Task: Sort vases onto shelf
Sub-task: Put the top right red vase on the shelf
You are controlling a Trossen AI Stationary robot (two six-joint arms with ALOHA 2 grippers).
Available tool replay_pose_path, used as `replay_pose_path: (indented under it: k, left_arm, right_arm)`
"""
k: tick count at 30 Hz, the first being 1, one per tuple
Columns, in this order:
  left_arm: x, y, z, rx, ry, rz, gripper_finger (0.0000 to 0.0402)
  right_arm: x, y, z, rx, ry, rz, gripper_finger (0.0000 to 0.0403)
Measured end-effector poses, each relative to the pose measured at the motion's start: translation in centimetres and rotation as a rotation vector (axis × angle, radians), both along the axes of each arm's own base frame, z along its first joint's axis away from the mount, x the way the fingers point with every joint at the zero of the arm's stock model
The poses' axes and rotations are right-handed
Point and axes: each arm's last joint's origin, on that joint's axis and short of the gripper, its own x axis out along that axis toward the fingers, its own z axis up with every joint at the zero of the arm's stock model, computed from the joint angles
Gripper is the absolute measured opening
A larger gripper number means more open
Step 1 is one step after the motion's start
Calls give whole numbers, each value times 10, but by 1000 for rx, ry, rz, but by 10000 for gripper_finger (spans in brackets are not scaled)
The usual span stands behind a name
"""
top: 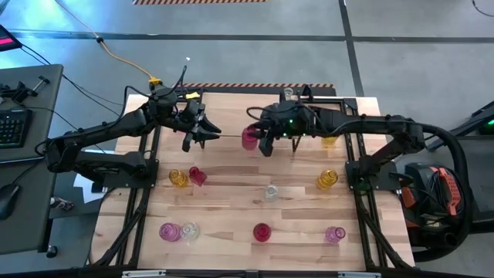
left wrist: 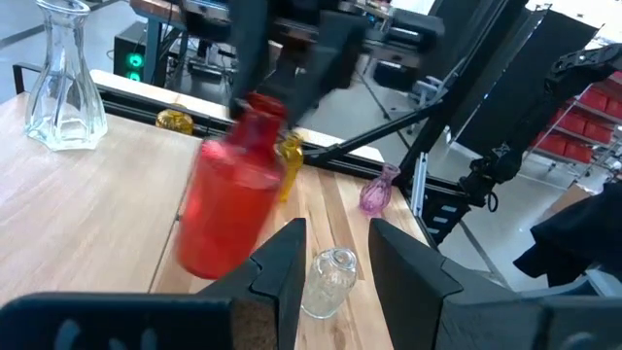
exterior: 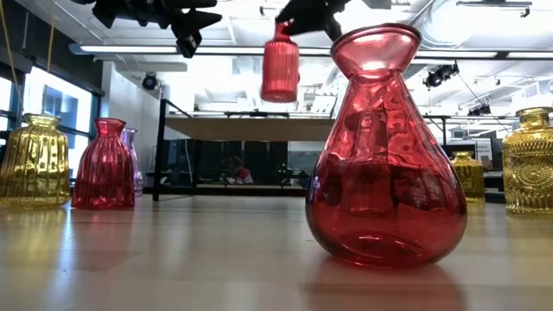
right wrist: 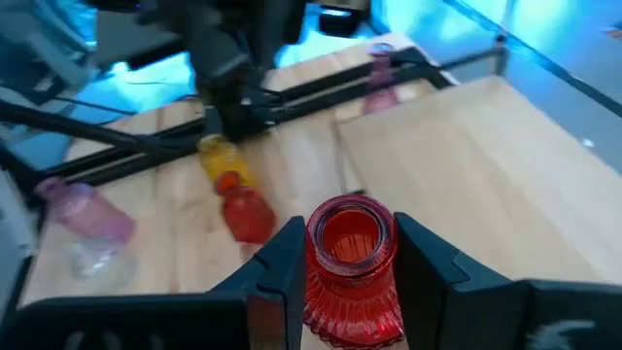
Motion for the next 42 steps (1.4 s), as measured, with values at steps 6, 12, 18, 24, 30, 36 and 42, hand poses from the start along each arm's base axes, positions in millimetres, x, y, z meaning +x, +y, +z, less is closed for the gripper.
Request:
replay_pose_path:
  k: [6,12,18,24,30,36,42]
  left_arm:
    - [0,0,0,0,0,0,107]
    - [0,0,0,0,0,0,107]
    - [0,0,0,0,0,0,107]
    - [0,0,0,0,0,0,107]
    - [0,0,0,0,0,0,107]
    - [0,0,0,1,-1,0,107]
    - [0,0,0,15,-3,-2,107]
  right_arm:
    - [-8,-26,-5,-5,63,-80,92]
    - [-12,-47,-4,-25,54,-132,92]
    - [-12,-59,4,-58,-23,-162,92]
    - [-13,-61,4,-89,-11,-193,92]
    - [-10,-53,-2,-95,-26,-177,92]
    - [-28,-39,-27,-53,-130,-155,92]
    - [-52,-36,-25,-101,-320,-212,92]
